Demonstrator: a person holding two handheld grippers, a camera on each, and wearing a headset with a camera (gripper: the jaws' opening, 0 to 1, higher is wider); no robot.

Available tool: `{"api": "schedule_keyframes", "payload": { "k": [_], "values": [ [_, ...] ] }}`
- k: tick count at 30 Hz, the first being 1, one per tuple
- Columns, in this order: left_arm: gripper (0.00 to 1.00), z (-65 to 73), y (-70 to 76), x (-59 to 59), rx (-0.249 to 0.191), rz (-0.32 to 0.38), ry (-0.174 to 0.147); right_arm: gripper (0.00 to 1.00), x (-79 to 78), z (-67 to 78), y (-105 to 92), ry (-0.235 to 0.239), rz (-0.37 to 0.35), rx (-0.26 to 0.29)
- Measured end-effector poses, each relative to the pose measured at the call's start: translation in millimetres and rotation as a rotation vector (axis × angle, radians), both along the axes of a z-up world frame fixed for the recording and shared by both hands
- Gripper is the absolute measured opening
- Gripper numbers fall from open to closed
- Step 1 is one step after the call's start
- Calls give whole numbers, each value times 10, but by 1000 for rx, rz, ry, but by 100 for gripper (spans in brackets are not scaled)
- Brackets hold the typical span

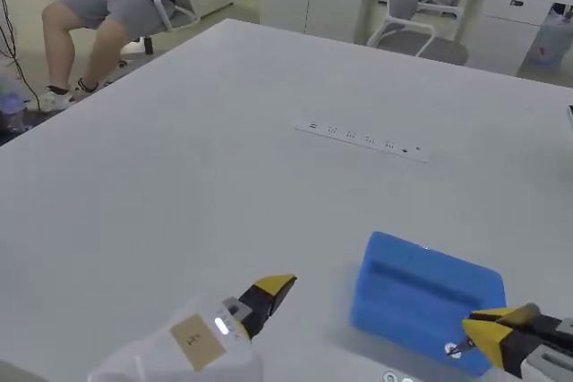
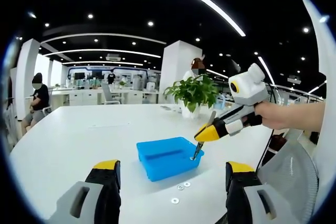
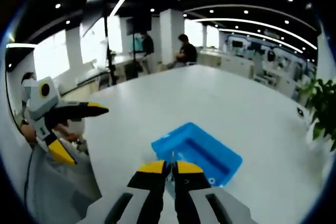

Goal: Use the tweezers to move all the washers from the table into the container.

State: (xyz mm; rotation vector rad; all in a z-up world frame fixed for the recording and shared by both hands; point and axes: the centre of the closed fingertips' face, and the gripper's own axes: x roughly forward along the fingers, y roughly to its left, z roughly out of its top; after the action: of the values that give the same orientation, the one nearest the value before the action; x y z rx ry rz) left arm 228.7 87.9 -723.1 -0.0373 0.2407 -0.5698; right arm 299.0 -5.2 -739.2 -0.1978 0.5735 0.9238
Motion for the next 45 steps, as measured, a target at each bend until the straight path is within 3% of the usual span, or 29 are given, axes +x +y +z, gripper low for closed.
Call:
{"api": "schedule_keyframes", "payload": {
  "k": [2, 3, 13, 16, 21, 33, 45],
  "values": [
    [83, 0, 2, 2, 1, 1, -1, 3, 83, 60, -11, 10, -35, 45],
    [83, -3, 4, 2, 1, 2, 0, 3, 111, 69, -24, 8, -39, 42],
    [85, 18, -37, -13, -8, -17, -5, 3, 428, -16, -32, -14, 2, -84],
    [86, -9, -41, -14, 9, -19, 3, 3, 512, -81, -45, -3, 12, -108],
    [86, 11, -42, -15, -6, -19, -2, 3, 623, -190, -58, 14, 27, -125],
    [85, -8, -38, -17, -1, -21, 4, 3, 732, -526, -56, 64, 62, -174],
    [85, -23, -48, -20, 10, -25, 10, 3, 734, -658, -58, 84, 66, -178]
  ]
}}
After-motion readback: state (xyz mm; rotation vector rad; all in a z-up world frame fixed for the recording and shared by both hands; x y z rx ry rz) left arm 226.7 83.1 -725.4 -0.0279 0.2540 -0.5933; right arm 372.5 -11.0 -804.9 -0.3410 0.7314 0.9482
